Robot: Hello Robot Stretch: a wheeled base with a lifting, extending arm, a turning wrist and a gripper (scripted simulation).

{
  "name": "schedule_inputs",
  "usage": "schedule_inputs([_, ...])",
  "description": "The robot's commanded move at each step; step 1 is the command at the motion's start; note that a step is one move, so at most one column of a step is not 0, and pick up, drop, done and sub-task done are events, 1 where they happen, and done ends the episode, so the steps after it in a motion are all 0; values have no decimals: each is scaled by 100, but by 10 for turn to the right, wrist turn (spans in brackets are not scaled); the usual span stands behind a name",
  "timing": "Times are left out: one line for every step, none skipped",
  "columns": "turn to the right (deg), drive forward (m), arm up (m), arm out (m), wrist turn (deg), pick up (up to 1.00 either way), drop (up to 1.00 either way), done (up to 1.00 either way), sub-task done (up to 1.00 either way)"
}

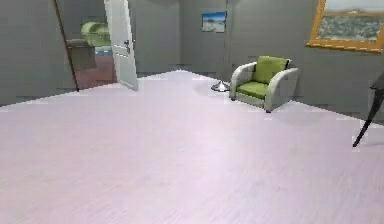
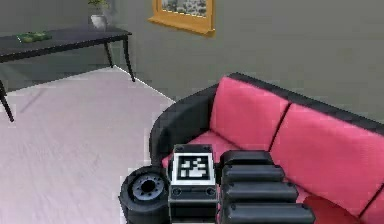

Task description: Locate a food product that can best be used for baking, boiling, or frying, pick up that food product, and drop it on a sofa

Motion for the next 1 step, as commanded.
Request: schedule_inputs([-450, 0, 0, 0, 0, 0, 0, 0, 0])
